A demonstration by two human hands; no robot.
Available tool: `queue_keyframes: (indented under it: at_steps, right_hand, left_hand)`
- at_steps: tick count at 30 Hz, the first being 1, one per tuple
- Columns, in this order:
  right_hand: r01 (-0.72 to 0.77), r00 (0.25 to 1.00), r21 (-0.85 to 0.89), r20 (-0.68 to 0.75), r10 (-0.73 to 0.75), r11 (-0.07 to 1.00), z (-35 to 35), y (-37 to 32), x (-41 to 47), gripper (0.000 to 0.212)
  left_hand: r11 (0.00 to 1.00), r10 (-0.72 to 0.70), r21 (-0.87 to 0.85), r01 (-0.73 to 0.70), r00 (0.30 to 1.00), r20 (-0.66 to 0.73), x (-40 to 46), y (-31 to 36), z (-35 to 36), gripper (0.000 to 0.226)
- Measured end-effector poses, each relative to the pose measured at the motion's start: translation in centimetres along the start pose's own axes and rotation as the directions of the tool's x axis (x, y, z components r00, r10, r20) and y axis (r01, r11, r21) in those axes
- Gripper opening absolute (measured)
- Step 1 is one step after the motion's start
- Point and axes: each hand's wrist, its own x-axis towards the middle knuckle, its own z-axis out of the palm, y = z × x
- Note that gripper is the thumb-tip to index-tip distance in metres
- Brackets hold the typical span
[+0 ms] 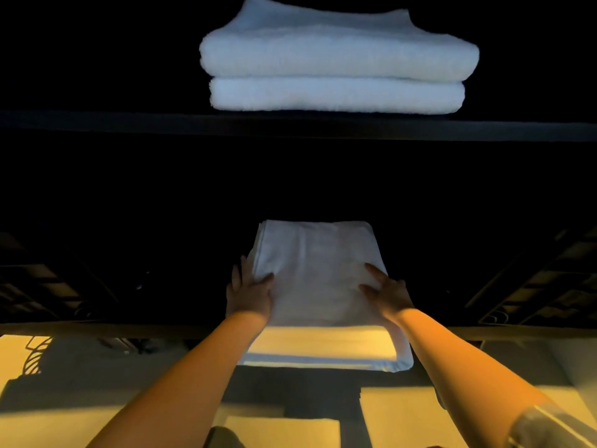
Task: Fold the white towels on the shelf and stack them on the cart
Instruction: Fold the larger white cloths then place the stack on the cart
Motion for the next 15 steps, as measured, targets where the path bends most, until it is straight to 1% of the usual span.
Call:
queue_keyframes:
  at_steps: [1, 2, 3, 4, 5, 6, 8, 9, 10, 11, 13, 15]
  right_hand:
    - [-0.031, 0.999, -0.054, -0.02, 0.03, 0.998, -0.1, -0.2, -0.3, 0.056]
    - [-0.028, 0.997, -0.156, -0.069, 0.017, 0.987, -0.4, -0.5, -0.6, 0.054]
    - [0.012, 0.992, -0.283, -0.119, -0.048, 0.959, -0.7, -0.9, -1.1, 0.051]
    - [0.077, 0.98, -0.379, -0.139, -0.139, 0.922, -1.0, -1.4, -1.6, 0.048]
    - [0.157, 0.967, -0.425, -0.118, -0.226, 0.892, -1.0, -2.1, -2.3, 0.047]
    - [0.245, 0.951, -0.448, -0.062, -0.303, 0.86, -0.9, -2.8, -3.3, 0.049]
    - [0.44, 0.89, -0.424, 0.089, -0.448, 0.791, -0.4, -4.2, -6.2, 0.058]
    - [0.515, 0.853, -0.393, 0.142, -0.503, 0.762, -0.2, -4.6, -8.0, 0.064]
    - [0.565, 0.819, -0.391, 0.161, -0.55, 0.727, 0.0, -4.7, -9.7, 0.071]
    - [0.598, 0.785, -0.428, 0.142, -0.602, 0.678, 0.4, -4.5, -11.2, 0.077]
    - [0.612, 0.743, -0.513, 0.113, -0.66, 0.601, 1.3, -3.7, -13.2, 0.085]
    - [0.59, 0.739, -0.593, 0.124, -0.662, 0.548, 2.6, -2.9, -14.0, 0.094]
  left_hand:
    - [0.996, 0.064, 0.059, -0.063, 0.998, -0.028, -0.3, 0.5, -0.3, 0.04]
    - [0.985, 0.153, 0.079, -0.15, 0.988, -0.031, -0.9, 0.9, -0.6, 0.039]
    - [0.966, 0.25, 0.075, -0.249, 0.968, -0.004, -1.8, 1.2, -0.6, 0.04]
    - [0.939, 0.338, 0.057, -0.34, 0.94, 0.035, -2.9, 1.3, -0.5, 0.045]
    - [0.909, 0.408, 0.058, -0.412, 0.91, 0.071, -4.1, 1.2, -0.2, 0.056]
    - [0.883, 0.451, 0.093, -0.46, 0.886, 0.106, -5.3, 1.1, -0.1, 0.071]
    - [0.836, 0.479, 0.209, -0.508, 0.86, 0.174, -7.1, 0.9, 0.2, 0.099]
    - [0.808, 0.488, 0.26, -0.529, 0.848, 0.208, -7.9, 0.6, 0.4, 0.105]
    - [0.771, 0.506, 0.311, -0.555, 0.831, 0.229, -8.5, 0.4, 0.6, 0.107]
    - [0.738, 0.517, 0.353, -0.576, 0.818, 0.253, -9.0, 0.2, 0.7, 0.108]
    - [0.709, 0.527, 0.42, -0.567, 0.821, 0.22, -9.6, -0.3, 0.9, 0.11]
    - [0.698, 0.547, 0.462, -0.547, 0.824, 0.148, -9.6, -0.6, 1.4, 0.109]
